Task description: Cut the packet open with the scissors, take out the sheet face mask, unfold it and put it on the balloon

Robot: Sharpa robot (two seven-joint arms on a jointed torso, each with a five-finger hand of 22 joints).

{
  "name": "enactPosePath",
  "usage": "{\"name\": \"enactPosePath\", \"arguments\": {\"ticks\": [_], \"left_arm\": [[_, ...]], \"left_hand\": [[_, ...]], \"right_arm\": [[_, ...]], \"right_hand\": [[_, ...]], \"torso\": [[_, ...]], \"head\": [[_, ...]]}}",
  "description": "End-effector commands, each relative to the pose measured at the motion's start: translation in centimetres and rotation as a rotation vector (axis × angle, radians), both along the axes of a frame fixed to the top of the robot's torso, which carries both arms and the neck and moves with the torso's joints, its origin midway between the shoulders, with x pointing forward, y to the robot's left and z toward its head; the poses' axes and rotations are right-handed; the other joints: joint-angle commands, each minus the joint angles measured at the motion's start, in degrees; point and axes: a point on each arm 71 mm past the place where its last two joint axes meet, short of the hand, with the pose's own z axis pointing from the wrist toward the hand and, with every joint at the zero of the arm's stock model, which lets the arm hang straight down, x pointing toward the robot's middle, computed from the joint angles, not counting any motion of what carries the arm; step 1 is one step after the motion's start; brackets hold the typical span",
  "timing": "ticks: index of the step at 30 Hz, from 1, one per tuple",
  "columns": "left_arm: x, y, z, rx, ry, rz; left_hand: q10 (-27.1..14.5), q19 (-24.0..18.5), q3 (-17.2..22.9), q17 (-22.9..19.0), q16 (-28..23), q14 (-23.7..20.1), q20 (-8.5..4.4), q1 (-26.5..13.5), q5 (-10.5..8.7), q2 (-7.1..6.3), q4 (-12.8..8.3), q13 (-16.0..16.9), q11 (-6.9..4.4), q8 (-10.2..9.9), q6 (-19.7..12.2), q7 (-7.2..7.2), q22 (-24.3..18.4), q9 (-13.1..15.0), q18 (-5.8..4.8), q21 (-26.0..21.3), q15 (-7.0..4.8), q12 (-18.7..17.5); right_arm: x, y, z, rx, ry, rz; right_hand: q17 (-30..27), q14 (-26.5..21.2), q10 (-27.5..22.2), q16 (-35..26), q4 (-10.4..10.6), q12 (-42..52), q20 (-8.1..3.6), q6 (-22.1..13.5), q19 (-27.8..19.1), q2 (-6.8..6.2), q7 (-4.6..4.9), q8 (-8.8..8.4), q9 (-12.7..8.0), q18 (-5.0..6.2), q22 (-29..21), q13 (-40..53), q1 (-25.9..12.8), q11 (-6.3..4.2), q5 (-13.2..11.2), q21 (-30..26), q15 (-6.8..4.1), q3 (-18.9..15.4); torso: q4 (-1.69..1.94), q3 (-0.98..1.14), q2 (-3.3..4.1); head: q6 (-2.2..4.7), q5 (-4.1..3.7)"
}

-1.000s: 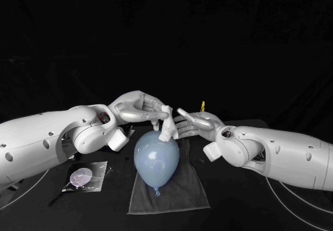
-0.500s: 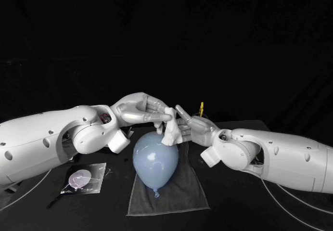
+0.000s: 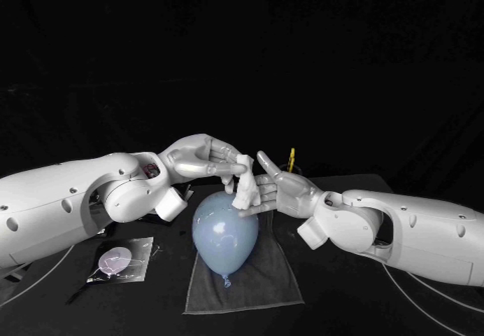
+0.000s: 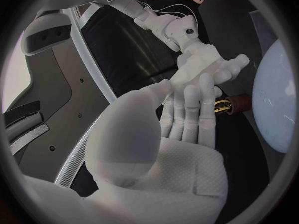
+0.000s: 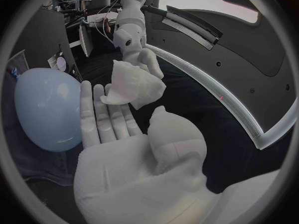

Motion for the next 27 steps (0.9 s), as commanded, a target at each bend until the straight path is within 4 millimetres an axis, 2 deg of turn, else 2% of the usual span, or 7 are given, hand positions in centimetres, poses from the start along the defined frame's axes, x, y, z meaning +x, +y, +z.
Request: {"name": "enactPosePath", "arguments": {"ticks": [1, 12, 17, 23, 27], "left_arm": [[0.2, 0.1, 0.0, 0.010, 0.004, 0.016], [0.6, 0.9, -0.3, 0.037, 0.010, 0.045], [0.7, 1.3, -0.4, 0.046, 0.014, 0.062], [0.9, 1.7, -0.5, 0.047, 0.021, 0.087], [1.1, 2.0, -0.6, 0.045, 0.027, 0.106]], "left_hand": [[-0.1, -0.4, 0.4, 0.0, -0.3, -0.2, 0.01, 0.2, 0.19, 0.60, -0.2, 0.0, 0.26, 0.4, -0.4, -0.02, 0.1, 1.9, 1.11, 0.3, 0.17, -0.3], [-0.1, -0.3, 0.4, 0.0, -0.2, -0.2, 0.01, 0.2, 0.20, 0.59, -0.4, 0.0, 0.26, 0.5, -0.4, 0.03, 0.1, 2.0, 1.15, 0.4, 0.16, -0.3], [-0.1, -0.3, 0.4, 0.0, -0.2, -0.1, 0.01, 0.2, 0.20, 0.59, -0.5, 0.0, 0.27, 0.6, -0.4, 0.05, 0.1, 2.0, 1.16, 0.5, 0.15, -0.2], [-0.1, -0.3, 0.5, 0.0, -0.1, -0.1, 0.02, 0.2, 0.20, 0.63, -0.5, 0.0, 0.28, 0.6, -0.5, 0.06, 0.2, 2.1, 1.17, 0.5, 0.15, -0.2], [0.0, -0.3, 0.5, 0.0, -0.1, -0.1, 0.02, 0.2, 0.20, 0.63, -0.5, 0.0, 0.28, 0.6, -0.5, 0.07, 0.2, 2.1, 1.17, 0.5, 0.15, -0.2]], "right_arm": [[-0.4, 0.0, 0.4, 0.067, 0.008, 0.025], [-0.2, -0.9, 0.6, 0.068, -0.006, -0.022], [-0.2, -0.9, 0.7, 0.070, -0.011, -0.031], [-0.1, -1.2, 0.7, 0.067, -0.019, -0.053], [0.0, -1.3, 0.7, 0.065, -0.021, -0.058]], "right_hand": [[-0.1, 1.0, 1.0, 0.0, 0.0, 0.3, -0.26, 0.9, 0.7, 0.04, 2.47, 0.42, -0.1, 0.87, -0.2, 0.0, -0.4, -0.23, -0.2, 0.5, -0.28, 0.7], [-0.2, 1.6, 2.2, -0.2, -0.2, 0.3, -0.54, 1.6, 1.2, -0.05, 2.12, 0.44, -0.3, 0.81, -0.7, 0.0, 0.7, -0.58, -0.2, 0.7, -0.52, 2.0], [-0.4, 1.7, 2.5, -0.4, -0.4, 0.1, -0.60, 1.8, 1.3, -0.19, 2.05, 0.30, -0.4, 0.78, -1.0, 0.0, 2.5, -0.64, -0.2, 0.7, -0.55, 2.6], [-0.6, 1.7, 2.8, -0.8, -1.5, -0.3, -0.59, 1.9, 1.3, -0.55, 2.01, 0.00, -0.7, 0.75, -1.7, 0.0, 7.0, -0.65, -0.2, 0.6, -0.52, 2.7], [-0.6, 1.9, 3.1, -0.9, -3.5, -0.5, -0.62, 2.0, 1.5, -0.85, 1.95, -0.15, -0.9, 0.76, -2.3, 0.0, 11.1, -0.72, -0.2, 0.7, -0.56, 2.2]], "torso": [[-0.01, -0.04, 0.01], [0.07, -0.07, 0.04], [0.03, -0.10, 0.03], [0.04, -0.11, 0.05], [0.02, -0.09, 0.05]], "head": [[-0.05, -0.07], [-0.21, -0.30], [-0.30, -0.36], [-0.35, -0.41], [-0.53, -0.33]]}}
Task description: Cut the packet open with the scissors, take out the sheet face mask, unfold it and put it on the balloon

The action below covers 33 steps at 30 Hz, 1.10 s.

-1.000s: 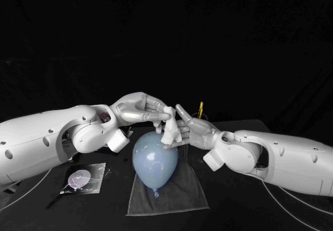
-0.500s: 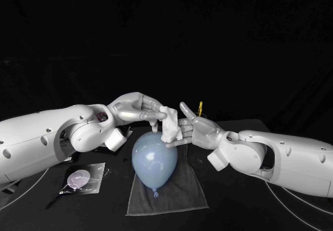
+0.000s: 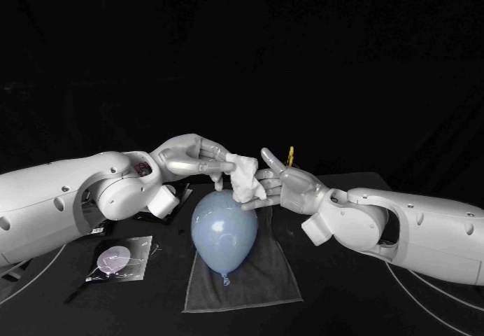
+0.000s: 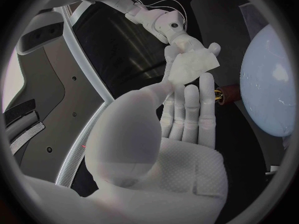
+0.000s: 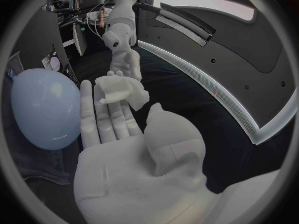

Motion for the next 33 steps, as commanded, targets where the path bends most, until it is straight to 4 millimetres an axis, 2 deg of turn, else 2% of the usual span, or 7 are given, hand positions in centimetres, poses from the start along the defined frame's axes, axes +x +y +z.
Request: {"name": "enactPosePath", "arguments": {"ticks": [1, 3, 13, 22, 28, 29, 33], "left_arm": [[0.19, 0.21, -0.05, -0.005, 0.004, 0.028], [0.23, 0.26, -0.11, -0.007, 0.008, 0.034], [0.40, 0.48, -0.31, -0.011, 0.024, 0.071], [0.45, 0.52, -0.44, -0.008, 0.035, 0.084], [0.49, 0.61, -0.54, -0.006, 0.039, 0.089], [0.50, 0.63, -0.56, -0.005, 0.039, 0.089], [0.52, 0.67, -0.64, -0.003, 0.042, 0.091]], "left_hand": [[0.1, -0.3, 0.2, 0.1, -0.1, 0.0, 0.02, 0.0, 0.20, 0.41, -0.2, 0.0, 0.11, 0.3, -0.3, 0.27, 0.1, 2.1, 1.19, 0.3, 0.03, -0.2], [0.1, -0.3, 0.2, 0.1, -0.1, 0.0, 0.02, 0.0, 0.20, 0.41, -0.2, 0.0, 0.11, 0.3, -0.3, 0.27, 0.1, 2.1, 1.19, 0.3, 0.03, -0.2], [0.2, -0.2, 0.3, 0.1, 0.0, 0.2, 0.03, -0.3, 0.20, 0.50, -0.2, 0.0, 0.18, 0.5, -0.4, 0.33, 0.2, 2.3, 1.21, 0.4, 0.05, -0.1], [0.3, -0.1, 0.4, 0.1, 0.0, 0.3, 0.04, -0.4, 0.20, 0.52, -0.3, 0.1, 0.19, 0.6, -0.4, 0.34, 0.2, 2.5, 1.23, 0.5, 0.05, -0.1], [0.3, -0.1, 0.4, 0.1, 0.1, 0.3, 0.04, -0.4, 0.21, 0.51, -0.3, 0.1, 0.18, 0.6, -0.4, 0.34, 0.2, 2.5, 1.23, 0.5, 0.05, -0.1], [0.3, -0.1, 0.6, 0.0, 0.1, 0.3, 0.03, -0.4, 0.21, 0.51, -0.4, 0.1, 0.18, 0.6, -0.4, 0.35, 0.3, 2.6, 1.24, 0.6, 0.04, 0.0], [0.3, -0.1, 0.6, 0.0, 0.1, 0.4, 0.03, -0.4, 0.21, 0.51, -0.5, 0.1, 0.17, 0.7, -0.5, 0.36, 0.3, 2.6, 1.25, 0.6, 0.03, 0.0]], "right_arm": [[0.14, -0.16, 0.15, 0.013, -0.012, -0.021], [0.15, -0.19, 0.15, 0.012, -0.013, -0.022], [0.25, -0.39, 0.14, -0.001, -0.025, -0.024], [0.36, -0.47, 0.13, -0.031, -0.055, -0.026], [0.48, -0.63, 0.18, -0.050, -0.081, -0.035], [0.49, -0.65, 0.19, -0.051, -0.084, -0.037], [0.55, -0.73, 0.25, -0.060, -0.097, -0.044]], "right_hand": [[-0.1, 0.4, 0.5, -0.3, -1.3, -0.4, 0.00, 0.4, 0.5, -0.23, 1.53, -0.40, -0.1, 1.17, -0.3, 0.0, 2.2, 0.11, -0.2, 0.3, 0.05, -0.3], [-0.1, 0.5, 0.6, -0.3, -1.8, -0.5, -0.01, 0.4, 0.5, -0.30, 1.51, -0.43, -0.2, 1.17, -0.4, 0.0, 3.2, 0.09, -0.2, 0.3, 0.03, -0.5], [-0.1, 0.8, 1.3, -0.3, -8.8, -0.7, -0.14, 0.9, 0.9, -1.94, 1.16, -0.59, -0.5, 1.19, -1.5, 0.1, 13.0, -0.20, -0.2, 0.6, -0.14, -2.0], [0.0, 1.4, 1.8, -0.1, -17.2, -0.9, -0.53, 1.5, 1.5, -2.79, 0.03, -0.84, -1.0, 1.23, -2.3, 0.0, 23.0, -1.10, -0.2, 1.0, -0.68, -3.0], [0.1, 1.5, 2.0, 0.1, -21.6, -1.5, -0.84, 2.7, 1.7, -1.56, -0.68, -1.06, -1.6, 1.21, -2.6, -0.1, 26.9, -1.58, -0.2, 1.2, -0.97, -3.9], [0.2, 1.4, 2.1, 0.2, -23.8, -1.9, -1.03, 3.2, 1.6, -0.42, -0.75, -1.30, -2.0, 1.24, -2.7, -0.1, 27.9, -1.61, -0.2, 1.3, -0.92, -4.7], [0.2, 1.2, 2.5, 0.2, -26.9, -2.3, -1.09, 4.2, 1.6, 0.59, -1.06, -1.51, -2.5, 1.14, -2.8, -0.2, 29.0, -1.88, -0.2, 1.5, -1.10, -5.5]], "torso": [[-0.01, 0.03, -0.01], [-0.02, 0.02, -0.01], [-0.01, 0.05, -0.01], [0.01, 0.03, -0.03], [-0.01, 0.04, -0.01], [0.00, 0.05, 0.01], [-0.02, 0.05, -0.01]], "head": [[-0.23, 0.07], [-0.26, 0.07], [-0.38, 0.06], [-0.39, -0.01], [-0.03, -0.19], [-0.03, -0.20], [0.01, -0.21]]}}
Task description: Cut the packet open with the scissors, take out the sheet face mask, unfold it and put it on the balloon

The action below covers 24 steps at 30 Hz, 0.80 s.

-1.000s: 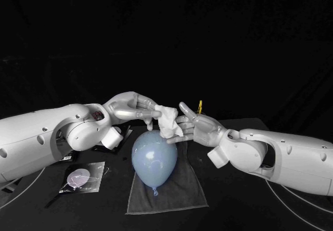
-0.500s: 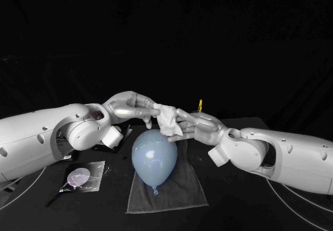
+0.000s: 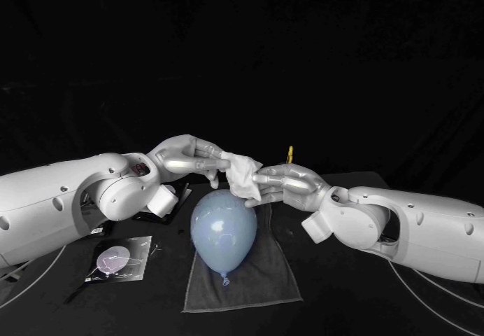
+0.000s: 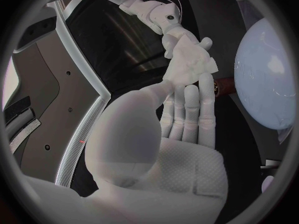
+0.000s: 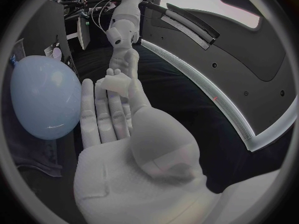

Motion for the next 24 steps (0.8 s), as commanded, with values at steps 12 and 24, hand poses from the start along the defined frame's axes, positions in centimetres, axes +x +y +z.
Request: {"name": "enactPosePath", "arguments": {"ticks": [12, 24], "left_arm": [[0.10, 0.15, -0.25, 0.021, 0.004, 0.014], [0.13, 0.17, -0.43, 0.028, 0.005, 0.021]], "left_hand": [[0.3, 0.0, 0.5, 0.0, 0.1, 0.3, 0.01, -0.1, 0.30, 0.32, -0.3, 0.1, 0.15, 0.5, -0.1, 0.38, 0.1, 2.8, 0.71, 0.5, -0.10, 0.0], [0.2, 0.0, 0.6, 0.0, 0.1, 0.4, -0.01, -0.1, 0.29, 0.30, -0.4, 0.1, 0.16, 0.5, -0.1, 0.40, 0.2, 2.8, 0.72, 0.6, -0.11, 0.0]], "right_arm": [[0.17, -0.30, 0.34, -0.024, -0.061, -0.025], [0.27, -0.47, 0.42, -0.040, -0.078, -0.056]], "right_hand": [[-0.1, 0.2, 1.3, 0.3, -4.7, -0.7, -0.71, 2.6, 0.0, 0.55, -0.17, -0.91, -1.2, 0.39, 0.3, -0.1, 1.5, -0.49, -0.2, 1.1, -0.40, 4.5], [-0.4, 1.3, 3.1, 0.5, -5.5, -0.2, -1.25, 4.8, 0.0, 0.34, -0.47, -0.83, -1.7, 0.35, 1.0, 0.1, 1.5, -1.07, -0.2, 2.3, -0.84, 7.1]], "torso": [[-0.03, 0.03, 0.00], [-0.02, 0.00, -0.01]], "head": [[0.02, -0.36], [0.00, -0.42]]}}
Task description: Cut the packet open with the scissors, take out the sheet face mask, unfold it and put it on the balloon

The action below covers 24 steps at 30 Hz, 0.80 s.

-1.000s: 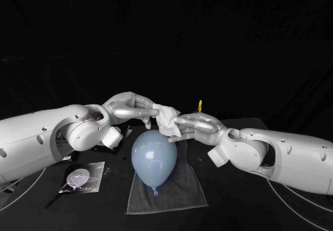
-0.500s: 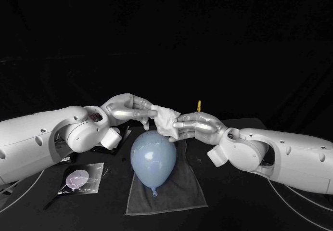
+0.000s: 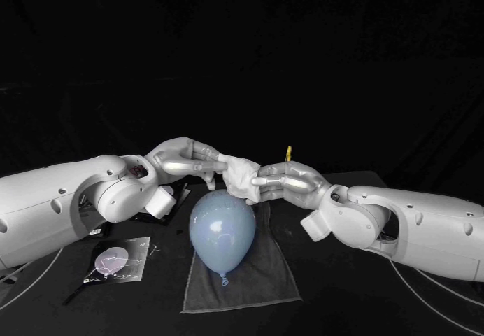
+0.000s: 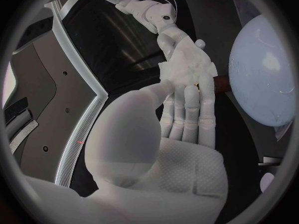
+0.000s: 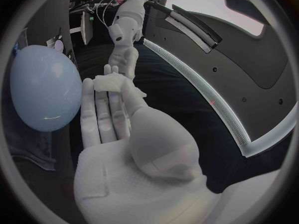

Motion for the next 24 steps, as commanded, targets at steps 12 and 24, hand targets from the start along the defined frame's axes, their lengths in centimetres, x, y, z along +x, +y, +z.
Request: {"name": "enactPosePath", "arguments": {"ticks": [12, 24], "left_arm": [[-0.2, -0.3, 0.1, -0.010, -0.016, -0.019], [-0.9, -1.3, 0.7, -0.042, -0.102, -0.064]], "left_hand": [[0.2, 0.0, 0.4, 0.0, 0.1, 0.4, 0.00, 0.0, 0.19, 0.44, -0.2, 0.1, 0.18, 0.3, -0.1, 0.52, 0.1, 2.9, 0.78, 0.5, -0.09, 0.0], [-1.1, -1.7, 2.8, -0.3, -0.2, -0.2, -0.43, 1.9, 0.20, -0.44, -5.4, -0.8, 0.67, -1.2, -0.8, 1.58, 3.2, 2.2, 0.72, 4.6, -0.02, -1.1]], "right_arm": [[0.7, -0.7, 0.5, -0.081, -0.110, -0.175], [1.6, -1.0, 2.1, -0.253, -0.353, -0.271]], "right_hand": [[-1.4, 8.7, 7.2, 0.6, -0.1, 2.7, -4.82, 6.3, 0.5, -1.65, -1.81, 2.85, 0.6, -0.73, 8.9, 0.4, 1.7, -2.45, -0.4, 10.9, -3.12, 7.9], [-2.7, 11.4, 8.5, -2.4, -0.1, 2.0, -6.14, 6.9, -5.9, -6.50, -1.98, 3.26, 0.1, -1.85, 17.9, 0.3, -3.0, -2.62, -0.3, 20.4, -3.30, 21.9]], "torso": [[0.04, -0.04, -0.02], [0.01, 0.00, -0.09]], "head": [[0.17, -0.01], [0.47, 0.07]]}}
